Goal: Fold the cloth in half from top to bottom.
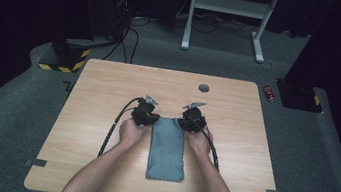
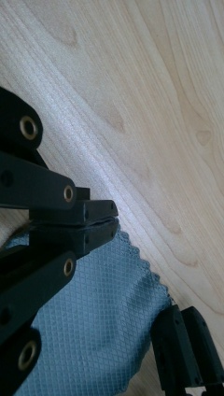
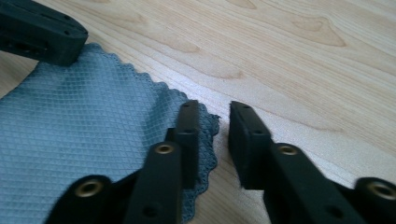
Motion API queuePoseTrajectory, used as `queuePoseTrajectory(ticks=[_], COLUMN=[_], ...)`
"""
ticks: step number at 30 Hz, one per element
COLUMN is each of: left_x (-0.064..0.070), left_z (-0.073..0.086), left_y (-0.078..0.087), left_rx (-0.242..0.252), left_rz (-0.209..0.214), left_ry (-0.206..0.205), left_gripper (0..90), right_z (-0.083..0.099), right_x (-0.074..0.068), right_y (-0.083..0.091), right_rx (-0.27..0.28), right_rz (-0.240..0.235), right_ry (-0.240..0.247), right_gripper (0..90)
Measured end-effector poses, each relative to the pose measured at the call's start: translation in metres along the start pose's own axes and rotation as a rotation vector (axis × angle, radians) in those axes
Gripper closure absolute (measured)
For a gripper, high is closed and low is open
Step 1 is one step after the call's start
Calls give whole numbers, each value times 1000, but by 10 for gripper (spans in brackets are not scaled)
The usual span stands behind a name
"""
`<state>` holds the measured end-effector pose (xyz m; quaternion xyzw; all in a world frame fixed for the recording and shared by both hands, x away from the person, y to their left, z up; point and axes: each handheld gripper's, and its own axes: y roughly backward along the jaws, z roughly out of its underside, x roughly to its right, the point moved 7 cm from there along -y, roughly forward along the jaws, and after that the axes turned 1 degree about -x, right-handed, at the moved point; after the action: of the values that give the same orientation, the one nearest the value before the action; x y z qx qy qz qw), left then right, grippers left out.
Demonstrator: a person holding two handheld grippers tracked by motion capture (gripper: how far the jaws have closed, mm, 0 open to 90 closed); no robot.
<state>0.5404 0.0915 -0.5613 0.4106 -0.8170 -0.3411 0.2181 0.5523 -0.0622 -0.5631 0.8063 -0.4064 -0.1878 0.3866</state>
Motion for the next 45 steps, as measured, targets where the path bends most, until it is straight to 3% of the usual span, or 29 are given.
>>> queuePoseTrajectory(ticks=[3,8,10,11,12,16,19,22,25,28,34,39,45], left_x=[-3,-7,-7,-6,-4,-1,0,0,-2,-2,-2,-6,-7], left_z=[1,3,3,2,1,0,0,-1,-1,-6,-19,-37,-58], left_y=[0,2,2,2,2,1,0,1,2,6,15,23,34], left_rx=[-15,-30,-38,-54,-68,-84,-92,-103,-90,-57,-16,34,77], left_rz=[-20,-23,-18,-22,-35,-28,8,13,45,60,74,84,77], left_ry=[-3,44,44,31,8,-11,-4,-14,13,33,28,44,25], left_gripper=[865,736,708,708,703,787,852,889,891,892,892,892,892], right_z=[-1,0,-1,-1,-1,-1,-1,-1,-4,-8,-12,-29,-45], right_x=[1,1,0,0,-2,-3,-3,-3,-2,-1,4,9,17], right_y=[-1,-2,-2,-2,-2,-3,-3,-1,5,14,24,37,49], right_rx=[9,8,10,10,9,8,7,6,31,58,75,88,117], right_rz=[-3,-25,-37,-37,-54,-90,-88,-71,-75,-73,-71,-41,-19], right_ry=[-6,-11,9,9,14,9,13,1,-15,0,-23,-6,-17], right_gripper=[694,724,756,756,811,880,892,899,899,900,900,900,900])
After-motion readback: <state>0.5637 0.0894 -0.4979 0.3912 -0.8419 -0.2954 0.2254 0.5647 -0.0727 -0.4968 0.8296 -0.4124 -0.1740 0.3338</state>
